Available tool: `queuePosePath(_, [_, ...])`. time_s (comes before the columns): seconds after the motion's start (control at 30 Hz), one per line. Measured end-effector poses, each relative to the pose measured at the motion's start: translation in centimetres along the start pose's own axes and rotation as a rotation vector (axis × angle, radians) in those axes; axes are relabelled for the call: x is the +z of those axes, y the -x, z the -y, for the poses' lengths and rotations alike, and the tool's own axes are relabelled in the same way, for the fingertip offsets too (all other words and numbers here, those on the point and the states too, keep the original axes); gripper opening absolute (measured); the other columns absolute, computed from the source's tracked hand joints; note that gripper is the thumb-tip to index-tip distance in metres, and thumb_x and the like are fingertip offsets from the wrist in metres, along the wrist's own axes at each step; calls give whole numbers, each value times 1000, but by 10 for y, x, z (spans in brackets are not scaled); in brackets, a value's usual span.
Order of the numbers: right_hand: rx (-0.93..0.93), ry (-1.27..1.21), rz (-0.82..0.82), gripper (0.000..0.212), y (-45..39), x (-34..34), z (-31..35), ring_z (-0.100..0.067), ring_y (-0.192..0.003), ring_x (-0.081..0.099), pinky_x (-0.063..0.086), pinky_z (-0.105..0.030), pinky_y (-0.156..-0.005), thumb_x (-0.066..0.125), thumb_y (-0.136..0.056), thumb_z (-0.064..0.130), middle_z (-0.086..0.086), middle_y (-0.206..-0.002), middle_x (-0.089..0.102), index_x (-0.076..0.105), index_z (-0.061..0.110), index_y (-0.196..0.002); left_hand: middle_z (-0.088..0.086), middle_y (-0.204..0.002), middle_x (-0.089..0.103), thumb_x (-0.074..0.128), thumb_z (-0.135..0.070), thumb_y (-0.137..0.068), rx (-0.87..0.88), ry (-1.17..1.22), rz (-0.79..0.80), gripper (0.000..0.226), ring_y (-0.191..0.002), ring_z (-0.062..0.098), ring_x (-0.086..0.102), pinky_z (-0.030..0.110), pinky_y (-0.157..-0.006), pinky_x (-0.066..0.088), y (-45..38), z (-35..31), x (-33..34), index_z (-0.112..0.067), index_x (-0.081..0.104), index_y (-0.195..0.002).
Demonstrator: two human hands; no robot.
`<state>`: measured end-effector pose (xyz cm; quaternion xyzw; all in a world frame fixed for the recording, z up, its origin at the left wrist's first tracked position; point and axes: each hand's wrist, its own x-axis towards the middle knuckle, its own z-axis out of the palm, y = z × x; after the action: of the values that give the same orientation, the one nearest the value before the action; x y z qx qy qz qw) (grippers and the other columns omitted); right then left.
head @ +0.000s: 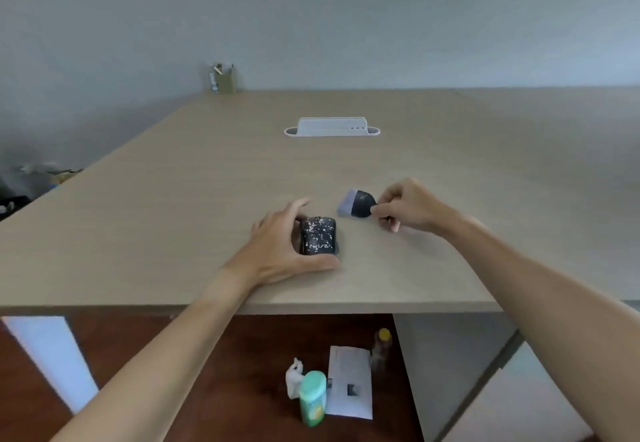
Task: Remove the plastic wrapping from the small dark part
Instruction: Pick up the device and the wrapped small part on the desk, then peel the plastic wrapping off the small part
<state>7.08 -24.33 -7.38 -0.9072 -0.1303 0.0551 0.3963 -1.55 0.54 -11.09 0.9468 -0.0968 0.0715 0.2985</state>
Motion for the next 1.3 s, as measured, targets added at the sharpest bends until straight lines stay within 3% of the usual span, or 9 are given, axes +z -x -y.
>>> queuePosePath(0.17, [10, -102, -105, 7, 35, 15, 4, -25, -54, 63, 50, -30, -66, 62, -86, 13, -14, -76, 71, 59, 8, -82, -16, -129, 51, 70, -77, -56, -37, 31, -48, 105, -124, 11, 43, 35, -105, 24, 14, -6, 9, -36, 30, -144])
queuePosePath(0.33, [-19, -85, -121, 13, 49, 16, 22, -26, -52, 64, 44, -31, -56, 61, -78, 1, -17, -69, 67, 55, 12, -81, -13, -141, 48, 67, -67, -62, -57, -7, -79, 94, -134, 16, 36, 34, -103, 21, 11, -12, 4, -35, 33, -144])
queuePosePath(0.5, [8, -301, -118, 15, 49, 23, 30, -32, -71, 70, 57, -48, -81, 70, -66, 0, -26, -81, 74, 67, 6, -79, -13, -144, 45, 65, -75, -56, -135, -53, -125, 102, -137, 16, 36, 39, -106, 22, 9, -21, 8, -35, 33, -144])
queuePosePath(0.6, [34, -472, -132, 6, 43, 25, 34, -34, -84, 75, 58, -42, -80, 69, -76, 7, -22, -82, 76, 72, 3, -78, -10, -144, 45, 65, -77, -56, -131, -56, -167, 103, -136, 17, 36, 40, -106, 23, 9, -20, 12, -35, 32, -144])
queuePosePath(0.67, [26, -498, -166, 9, 40, 25, 37, -33, -80, 74, 58, -39, -77, 67, -78, 3, -21, -80, 75, 74, 1, -84, -9, -143, 45, 66, -77, -58, -125, -50, -196, 102, -135, 18, 36, 40, -108, 23, 10, -19, 11, -33, 32, -144])
queuePosePath(0.87, [-20, -468, -223, 25, 36, 27, 49, -21, -64, 57, 50, -28, -63, 63, -68, -9, -10, -71, 69, 75, 9, -80, -6, -138, 48, 70, -61, -68, -126, -3, -217, 93, -132, 20, 37, 36, -107, 22, 8, -18, 12, -31, 29, -145])
queuePosePath(1.0, [-46, -412, -180, 25, 33, 33, 57, -18, -62, 56, 47, -24, -58, 64, -71, -10, -10, -74, 69, 77, 4, -87, -7, -132, 52, 70, -56, -67, -114, 45, -216, 90, -129, 21, 41, 37, -107, 25, 7, -16, 12, -32, 29, -144])
queuePosePath(1.2, [-51, -196, -239, 22, 31, 23, 58, -14, -54, 55, 45, -21, -53, 62, -69, -5, -8, -61, 65, 76, 11, -76, -3, -129, 54, 74, -54, -67, -98, 58, -216, 95, -124, 23, 46, 38, -107, 30, 6, -12, 11, -31, 27, -146])
queuePosePath(1.3, [-67, -287, -262, 20, 31, 20, 64, -18, -56, 56, 45, -26, -55, 62, -67, -6, -10, -63, 66, 76, 5, -74, -5, -125, 56, 72, -55, -65, -110, 68, -199, 93, -122, 22, 47, 38, -105, 30, 5, -11, 12, -33, 27, -144])
